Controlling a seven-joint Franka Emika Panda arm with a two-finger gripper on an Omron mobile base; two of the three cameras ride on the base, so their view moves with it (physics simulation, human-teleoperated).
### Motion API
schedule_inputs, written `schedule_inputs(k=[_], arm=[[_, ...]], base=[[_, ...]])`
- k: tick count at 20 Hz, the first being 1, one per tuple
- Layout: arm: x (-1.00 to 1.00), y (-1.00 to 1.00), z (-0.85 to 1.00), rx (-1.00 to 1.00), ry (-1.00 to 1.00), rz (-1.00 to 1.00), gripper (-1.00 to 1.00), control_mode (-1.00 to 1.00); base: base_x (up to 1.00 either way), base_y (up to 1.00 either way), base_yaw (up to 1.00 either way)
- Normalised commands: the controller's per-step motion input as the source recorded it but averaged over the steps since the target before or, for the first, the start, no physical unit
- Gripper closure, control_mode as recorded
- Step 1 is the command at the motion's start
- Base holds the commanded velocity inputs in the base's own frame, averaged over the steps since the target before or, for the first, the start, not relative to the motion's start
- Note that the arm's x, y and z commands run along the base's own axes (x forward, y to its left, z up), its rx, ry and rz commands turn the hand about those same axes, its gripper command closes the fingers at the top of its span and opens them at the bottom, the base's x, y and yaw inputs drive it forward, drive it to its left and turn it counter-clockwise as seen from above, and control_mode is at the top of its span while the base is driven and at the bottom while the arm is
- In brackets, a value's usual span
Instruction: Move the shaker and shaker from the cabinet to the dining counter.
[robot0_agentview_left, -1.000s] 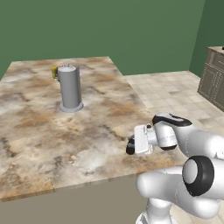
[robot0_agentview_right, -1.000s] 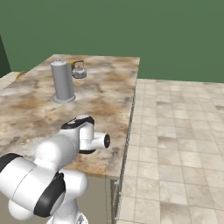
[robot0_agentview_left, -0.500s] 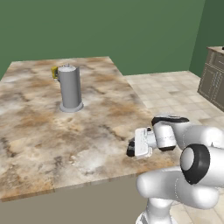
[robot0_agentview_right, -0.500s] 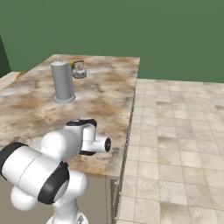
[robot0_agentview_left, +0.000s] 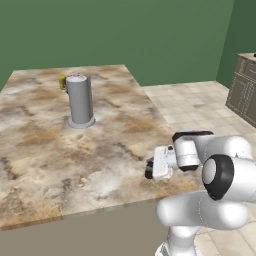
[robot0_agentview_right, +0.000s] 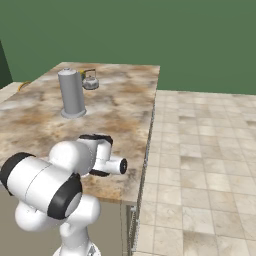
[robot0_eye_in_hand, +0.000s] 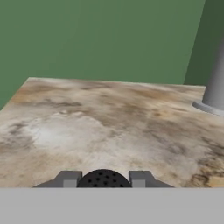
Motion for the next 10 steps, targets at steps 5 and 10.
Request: schedule_inputs(k=[5, 10], arm=[[0.0, 0.0, -0.33, 0.0, 0.0, -0.04, -1.0, -1.0], [-0.01, 0.0, -0.35, 0.0, 0.0, -0.02, -1.0, -1.0]], base=[[0.0, 0.0, 0.0], [0.0, 0.0, 0.0]])
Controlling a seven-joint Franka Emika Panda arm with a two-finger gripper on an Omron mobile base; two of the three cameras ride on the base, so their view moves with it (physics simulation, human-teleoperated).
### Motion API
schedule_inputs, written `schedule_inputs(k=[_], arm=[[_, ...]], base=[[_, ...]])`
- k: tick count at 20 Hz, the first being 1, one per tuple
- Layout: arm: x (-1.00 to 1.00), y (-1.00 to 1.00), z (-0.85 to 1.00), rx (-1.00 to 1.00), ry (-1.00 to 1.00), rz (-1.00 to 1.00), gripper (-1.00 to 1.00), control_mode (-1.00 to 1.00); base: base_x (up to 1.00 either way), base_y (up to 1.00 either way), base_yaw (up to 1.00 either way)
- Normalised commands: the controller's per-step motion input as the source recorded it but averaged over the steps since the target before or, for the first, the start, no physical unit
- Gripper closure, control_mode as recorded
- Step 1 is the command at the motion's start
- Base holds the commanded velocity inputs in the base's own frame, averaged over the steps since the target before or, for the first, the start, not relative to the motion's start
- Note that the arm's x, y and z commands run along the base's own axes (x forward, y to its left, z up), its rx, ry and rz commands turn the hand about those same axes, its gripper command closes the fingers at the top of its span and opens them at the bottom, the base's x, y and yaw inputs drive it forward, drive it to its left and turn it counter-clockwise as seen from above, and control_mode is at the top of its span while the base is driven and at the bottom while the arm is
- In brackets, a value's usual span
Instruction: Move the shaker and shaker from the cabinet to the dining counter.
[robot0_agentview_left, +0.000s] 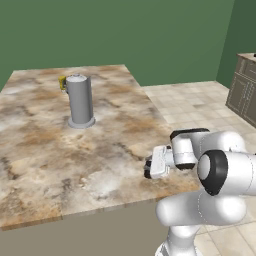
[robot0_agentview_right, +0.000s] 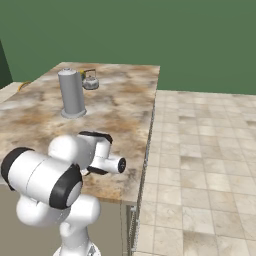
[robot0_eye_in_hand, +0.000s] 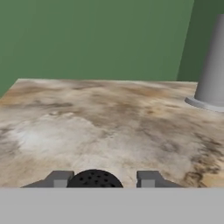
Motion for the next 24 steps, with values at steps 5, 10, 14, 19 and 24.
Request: schedule_inputs(k=[5, 10, 14, 19, 24], arm=[[-0.16, 0.0, -0.25, 0.0, 0.0, -0.01, -1.0, -1.0], [-0.3, -0.03, -0.07, 0.0, 0.0, 0.0, -1.0, -1.0], [-0.26, -0.09, 0.0, 0.0, 0.0, 0.0, -1.0, -1.0], [-0.11, -0.01, 0.0, 0.0, 0.0, -0.01, -1.0, -1.0], [-0.03, 0.0, 0.0, 0.0, 0.0, -0.01, -1.0, -1.0]], base=[[0.0, 0.0, 0.0], [0.0, 0.0, 0.0], [0.0, 0.0, 0.0], [0.0, 0.0, 0.0], [0.0, 0.0, 0.0]])
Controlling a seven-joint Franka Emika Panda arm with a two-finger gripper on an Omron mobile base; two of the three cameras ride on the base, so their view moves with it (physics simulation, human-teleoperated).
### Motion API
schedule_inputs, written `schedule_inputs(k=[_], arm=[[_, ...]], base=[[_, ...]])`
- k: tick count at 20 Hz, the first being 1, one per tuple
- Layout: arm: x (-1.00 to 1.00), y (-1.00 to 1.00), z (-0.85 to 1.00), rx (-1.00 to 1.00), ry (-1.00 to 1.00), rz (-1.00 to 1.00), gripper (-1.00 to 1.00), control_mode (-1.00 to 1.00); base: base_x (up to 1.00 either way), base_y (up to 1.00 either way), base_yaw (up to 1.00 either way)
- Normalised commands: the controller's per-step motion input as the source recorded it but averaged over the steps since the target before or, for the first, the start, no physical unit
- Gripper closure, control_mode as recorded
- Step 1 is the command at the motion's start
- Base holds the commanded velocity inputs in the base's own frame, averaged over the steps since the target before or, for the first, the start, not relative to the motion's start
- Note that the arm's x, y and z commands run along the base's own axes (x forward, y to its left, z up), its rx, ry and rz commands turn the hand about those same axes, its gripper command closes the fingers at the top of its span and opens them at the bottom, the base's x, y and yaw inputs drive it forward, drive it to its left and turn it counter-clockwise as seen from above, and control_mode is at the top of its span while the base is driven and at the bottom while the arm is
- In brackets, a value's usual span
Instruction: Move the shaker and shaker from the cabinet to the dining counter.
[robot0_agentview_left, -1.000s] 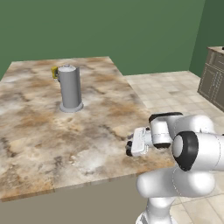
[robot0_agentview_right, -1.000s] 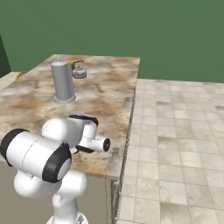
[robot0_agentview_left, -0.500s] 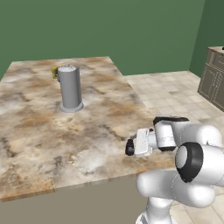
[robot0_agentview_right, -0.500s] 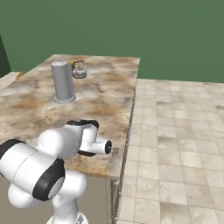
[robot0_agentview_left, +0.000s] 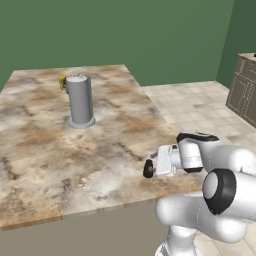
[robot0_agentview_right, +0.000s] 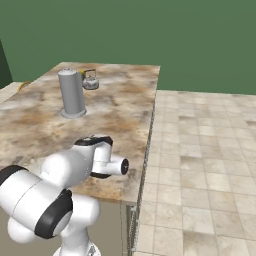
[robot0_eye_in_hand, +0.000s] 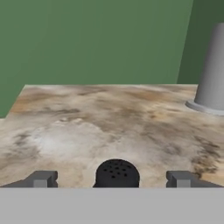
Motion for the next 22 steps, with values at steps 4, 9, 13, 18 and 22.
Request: schedule_inputs(k=[4, 9, 13, 18, 22], arm=[[-0.17, 0.0, 0.28, 0.0, 0.0, 0.0, -1.0, -1.0], [-0.28, 0.0, 0.7, 0.0, -0.03, 0.0, -1.0, -1.0], [-0.38, 0.0, 1.0, -0.04, 0.0, 0.0, -1.0, -1.0], [-0.5, 0.0, 0.95, -0.01, 0.08, -0.03, -1.0, -1.0], [-0.58, 0.16, 0.65, 0.0, 0.12, -0.17, -1.0, -1.0]], base=[[0.0, 0.0, 0.0], [0.0, 0.0, 0.0], [0.0, 0.0, 0.0], [0.0, 0.0, 0.0], [0.0, 0.0, 0.0]])
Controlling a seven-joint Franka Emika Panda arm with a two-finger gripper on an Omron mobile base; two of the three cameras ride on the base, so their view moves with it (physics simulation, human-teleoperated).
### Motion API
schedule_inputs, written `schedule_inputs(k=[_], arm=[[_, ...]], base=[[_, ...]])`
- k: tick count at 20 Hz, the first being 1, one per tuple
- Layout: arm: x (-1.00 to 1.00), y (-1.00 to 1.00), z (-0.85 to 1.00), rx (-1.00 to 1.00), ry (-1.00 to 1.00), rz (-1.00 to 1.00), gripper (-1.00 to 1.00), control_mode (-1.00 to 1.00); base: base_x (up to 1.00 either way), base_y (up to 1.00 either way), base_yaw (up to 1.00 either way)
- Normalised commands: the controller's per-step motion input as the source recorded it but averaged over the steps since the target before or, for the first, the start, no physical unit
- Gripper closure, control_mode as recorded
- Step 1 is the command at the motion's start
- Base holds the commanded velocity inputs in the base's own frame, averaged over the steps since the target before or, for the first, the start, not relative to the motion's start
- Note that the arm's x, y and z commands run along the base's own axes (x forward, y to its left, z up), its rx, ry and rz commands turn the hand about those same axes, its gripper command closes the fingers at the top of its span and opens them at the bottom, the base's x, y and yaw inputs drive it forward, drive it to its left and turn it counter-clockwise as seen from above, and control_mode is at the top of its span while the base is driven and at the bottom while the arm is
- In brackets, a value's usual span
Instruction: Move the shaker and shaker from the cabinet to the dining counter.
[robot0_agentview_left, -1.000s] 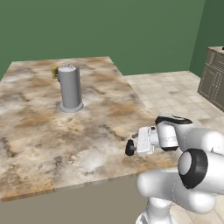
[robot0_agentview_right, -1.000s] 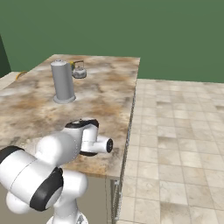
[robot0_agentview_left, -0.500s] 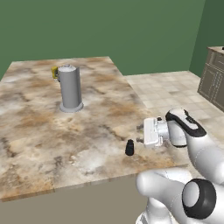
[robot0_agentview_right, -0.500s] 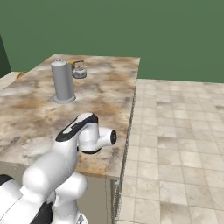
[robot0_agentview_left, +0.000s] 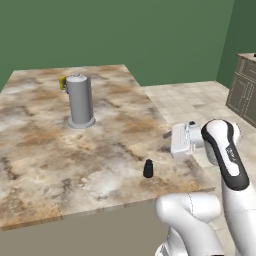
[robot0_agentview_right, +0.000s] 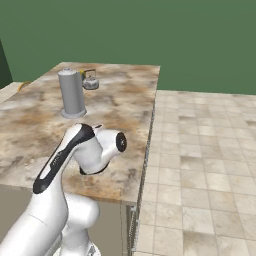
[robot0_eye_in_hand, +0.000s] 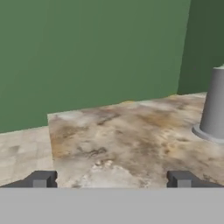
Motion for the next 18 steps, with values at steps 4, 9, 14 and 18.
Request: schedule_inputs(k=[4, 9, 14, 18], arm=[[-0.52, 0.26, 0.59, 0.0, 0.16, -0.28, -1.0, -1.0], [-0.53, 0.13, 0.57, -0.01, 0.15, -0.39, -1.0, -1.0], [-0.44, 0.0, 0.54, -0.02, 0.17, -0.43, -1.0, -1.0], [-0.56, -0.02, 0.34, -0.04, 0.15, -0.39, -1.0, -1.0]], base=[[0.0, 0.0, 0.0], [0.0, 0.0, 0.0], [0.0, 0.0, 0.0], [0.0, 0.0, 0.0]])
